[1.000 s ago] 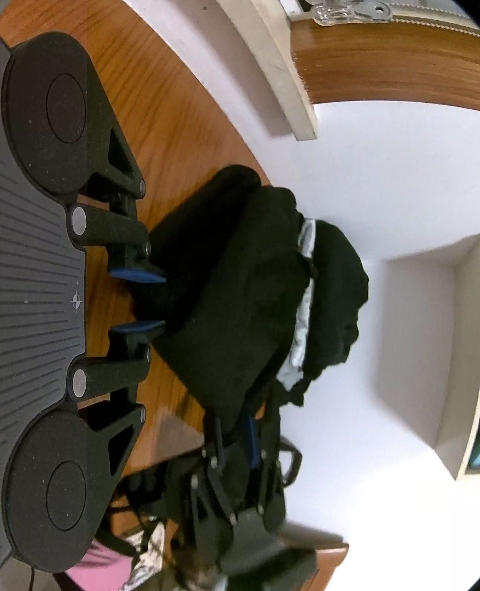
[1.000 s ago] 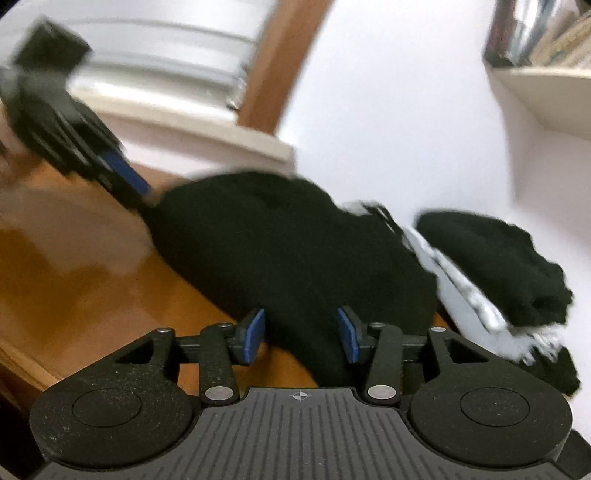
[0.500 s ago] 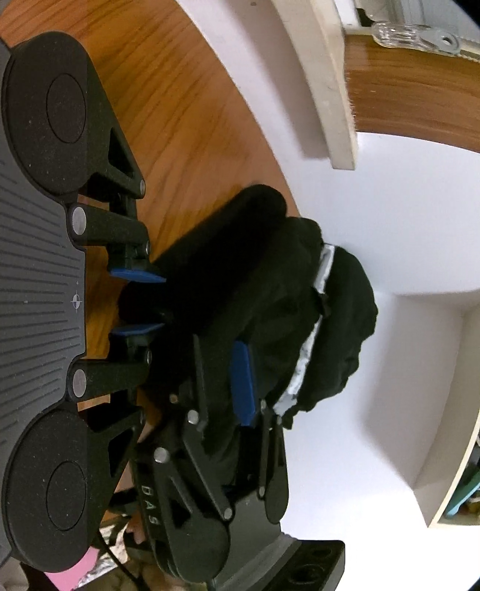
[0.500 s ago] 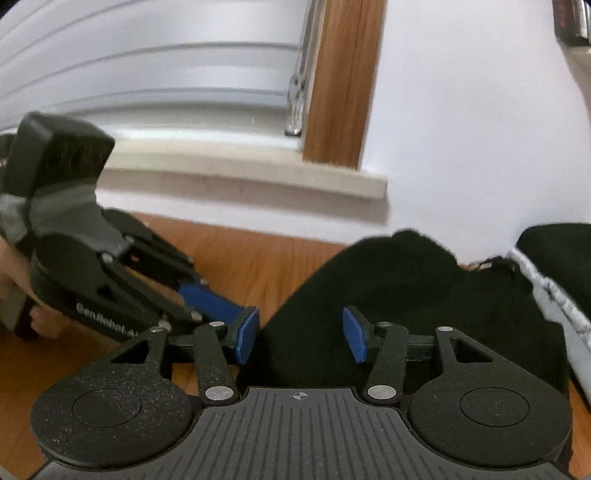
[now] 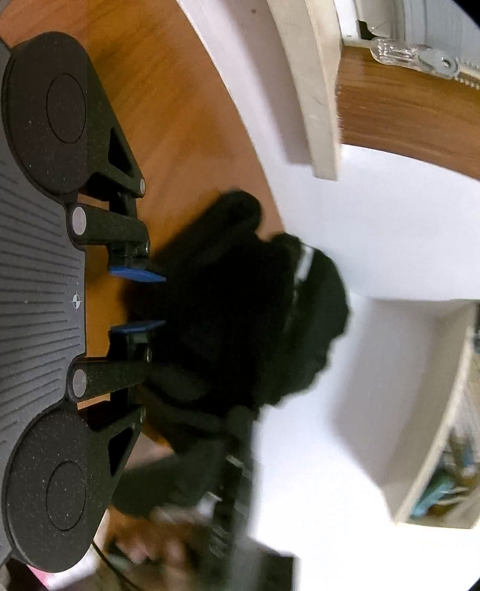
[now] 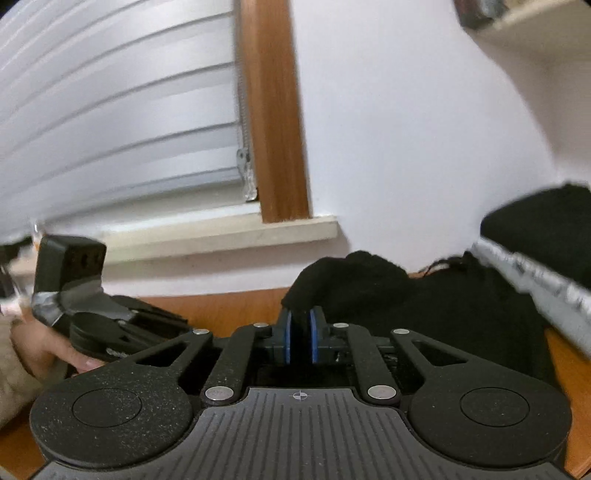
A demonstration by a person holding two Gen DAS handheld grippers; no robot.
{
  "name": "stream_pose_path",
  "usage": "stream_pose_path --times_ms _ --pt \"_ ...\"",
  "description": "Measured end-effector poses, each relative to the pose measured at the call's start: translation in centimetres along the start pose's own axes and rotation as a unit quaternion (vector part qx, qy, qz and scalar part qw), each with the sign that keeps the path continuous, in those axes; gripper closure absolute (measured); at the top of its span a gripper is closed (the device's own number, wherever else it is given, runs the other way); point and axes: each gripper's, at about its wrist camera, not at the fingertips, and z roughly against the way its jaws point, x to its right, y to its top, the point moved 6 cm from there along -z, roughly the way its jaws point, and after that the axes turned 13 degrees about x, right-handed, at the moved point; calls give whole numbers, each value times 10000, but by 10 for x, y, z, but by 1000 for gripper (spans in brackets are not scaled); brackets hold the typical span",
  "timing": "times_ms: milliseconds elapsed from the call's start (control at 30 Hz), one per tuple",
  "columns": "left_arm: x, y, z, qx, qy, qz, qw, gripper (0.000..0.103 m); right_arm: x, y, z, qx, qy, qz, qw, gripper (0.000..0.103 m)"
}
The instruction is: Fold clothes
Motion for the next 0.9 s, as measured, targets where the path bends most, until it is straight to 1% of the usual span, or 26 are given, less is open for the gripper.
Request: stream_pose_path --times_ms 67,133,200,300,400,467,500,533,567,600,633,733,767,800,833,900 --pt "3 4 2 127 -281 238 9992 78 4 -1 -1 37 28 -141 9999 93" --pt "6 5 0 169 -391 327 9986 78 2 0 -3 100 71 -199 9997 93" --pt "11 4 -2 182 -497 315 9981 78 -1 3 -7 167 107 -247 9995 93" --pt "20 5 1 291 -592 35 9978 78 -8 6 -17 161 202 -199 9995 94" --pt "27 9 10 503 -588 -228 9967 78 -10 10 -30 143 222 -107 9996 94" --pt "32 10 12 472 -669 -269 9963 78 -11 12 -41 40 269 -44 9996 94" --pt "34 9 10 404 -660 -321 9965 78 -12 12 -48 -48 286 -6 9996 94" --pt "36 7 7 301 -559 -404 9972 78 -12 12 -55 -136 303 32 9994 93" --pt "38 4 2 185 -432 -505 9976 78 -12 14 -55 -169 311 63 9994 90" --pt "38 0 -4 68 -328 -578 9978 78 -10 15 -52 -172 314 91 9993 84" --pt "38 -4 -9 -38 -231 -650 9976 78 -9 17 -50 -175 317 119 9993 81" --pt "39 -9 -18 -172 -39 -839 9963 78 2 22 -16 23 72 342 9994 70" --pt "39 -11 -21 -216 24 -902 9957 78 8 20 -1 32 -59 541 9985 64" --pt "40 -13 -24 -260 81 -965 9950 73 14 17 13 14 -193 780 9968 59" --pt "41 -13 -26 -297 101 -1032 9942 66 21 12 27 -46 -326 1031 9941 58" --pt "44 -14 -28 -326 164 -1192 9922 60 33 -3 47 -322 -421 1426 9884 56"
